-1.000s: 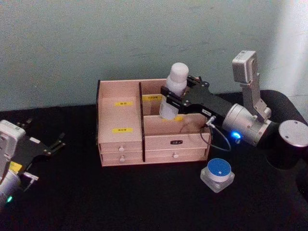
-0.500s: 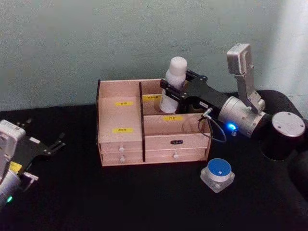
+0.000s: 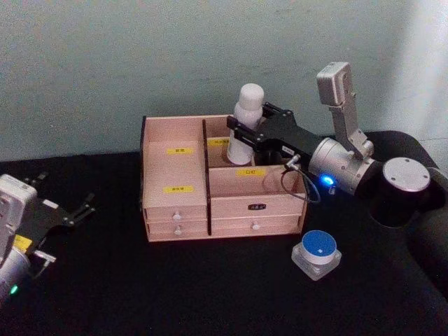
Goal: Pick up the facial cleanser and watermelon frost from the table and place them into the tiered storage box.
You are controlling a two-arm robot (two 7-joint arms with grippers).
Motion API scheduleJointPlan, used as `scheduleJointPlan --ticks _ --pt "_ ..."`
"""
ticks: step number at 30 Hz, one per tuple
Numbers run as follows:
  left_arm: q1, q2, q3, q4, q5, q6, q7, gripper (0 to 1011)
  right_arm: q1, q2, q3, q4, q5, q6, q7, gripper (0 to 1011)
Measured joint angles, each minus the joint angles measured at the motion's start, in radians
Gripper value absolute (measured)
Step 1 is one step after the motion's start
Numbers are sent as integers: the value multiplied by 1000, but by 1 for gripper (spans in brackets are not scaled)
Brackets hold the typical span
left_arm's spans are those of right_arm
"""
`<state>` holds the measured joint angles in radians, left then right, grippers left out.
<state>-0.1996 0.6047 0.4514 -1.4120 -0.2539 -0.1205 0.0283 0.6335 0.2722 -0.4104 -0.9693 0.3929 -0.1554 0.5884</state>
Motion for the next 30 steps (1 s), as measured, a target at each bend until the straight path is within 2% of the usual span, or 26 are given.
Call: scheduleJointPlan --ticks 30 --pt "0 0 0 0 0 0 0 1001 90 -68 -6 191 -37 -17 38 600"
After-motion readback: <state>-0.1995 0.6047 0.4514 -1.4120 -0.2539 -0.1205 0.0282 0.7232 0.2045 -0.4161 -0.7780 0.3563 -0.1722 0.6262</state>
